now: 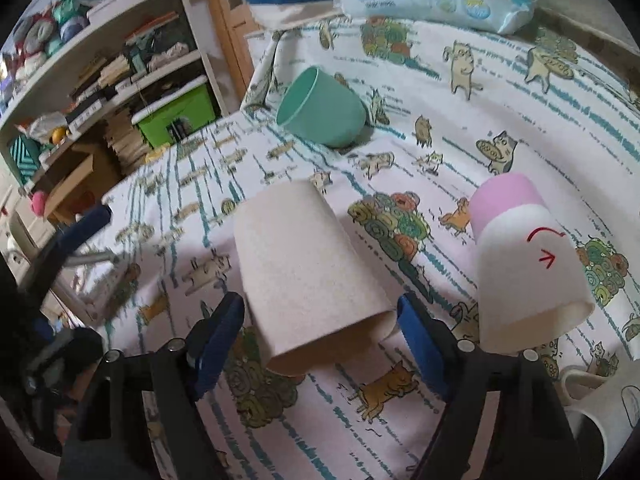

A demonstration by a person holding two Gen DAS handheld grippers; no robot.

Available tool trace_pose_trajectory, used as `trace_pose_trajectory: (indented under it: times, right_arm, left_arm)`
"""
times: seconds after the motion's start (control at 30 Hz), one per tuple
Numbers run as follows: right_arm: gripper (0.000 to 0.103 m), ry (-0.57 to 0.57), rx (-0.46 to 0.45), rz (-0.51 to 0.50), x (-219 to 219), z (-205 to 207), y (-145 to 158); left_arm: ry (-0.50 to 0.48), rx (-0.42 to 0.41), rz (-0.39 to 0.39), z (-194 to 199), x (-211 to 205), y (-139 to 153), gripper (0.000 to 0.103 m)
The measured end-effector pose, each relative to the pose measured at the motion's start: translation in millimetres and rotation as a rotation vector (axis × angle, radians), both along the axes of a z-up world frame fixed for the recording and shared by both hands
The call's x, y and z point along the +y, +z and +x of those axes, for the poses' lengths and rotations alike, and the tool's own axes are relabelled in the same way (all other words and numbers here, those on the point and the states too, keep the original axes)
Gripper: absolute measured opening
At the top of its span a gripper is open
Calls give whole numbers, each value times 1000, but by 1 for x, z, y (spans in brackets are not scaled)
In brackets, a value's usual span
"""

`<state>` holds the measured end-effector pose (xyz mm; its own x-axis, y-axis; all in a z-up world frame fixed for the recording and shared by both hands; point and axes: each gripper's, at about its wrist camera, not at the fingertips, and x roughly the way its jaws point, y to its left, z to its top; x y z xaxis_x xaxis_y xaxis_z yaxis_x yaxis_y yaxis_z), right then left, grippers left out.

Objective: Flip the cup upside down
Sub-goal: 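Close the right tool around the beige speckled cup, then carry the beige cup with the right tool toward the grey cup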

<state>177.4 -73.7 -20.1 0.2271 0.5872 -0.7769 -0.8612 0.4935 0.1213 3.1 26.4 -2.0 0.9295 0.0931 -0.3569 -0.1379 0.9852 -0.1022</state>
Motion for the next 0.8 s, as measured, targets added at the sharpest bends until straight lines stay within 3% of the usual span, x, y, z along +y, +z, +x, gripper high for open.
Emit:
trace_pose_trajectory:
  times: [0.23,0.43,0.7,0.8]
  right_arm:
    - [78,-69,-77,4,-14,-10,-2]
    - [77,-243,-82,13,-70,-26,1]
    - [77,-531,-98,-51,-140,-87,0]
    - [76,-539,-86,-36,-150,-105,4]
  left_arm:
    - [-1,1,0,0,0,0,103]
    - [-6,5,4,0,-2,0,103]
    - [-5,18,7,3,-3,-1,103]
    - [-6,22,8,4,-3,-1,103]
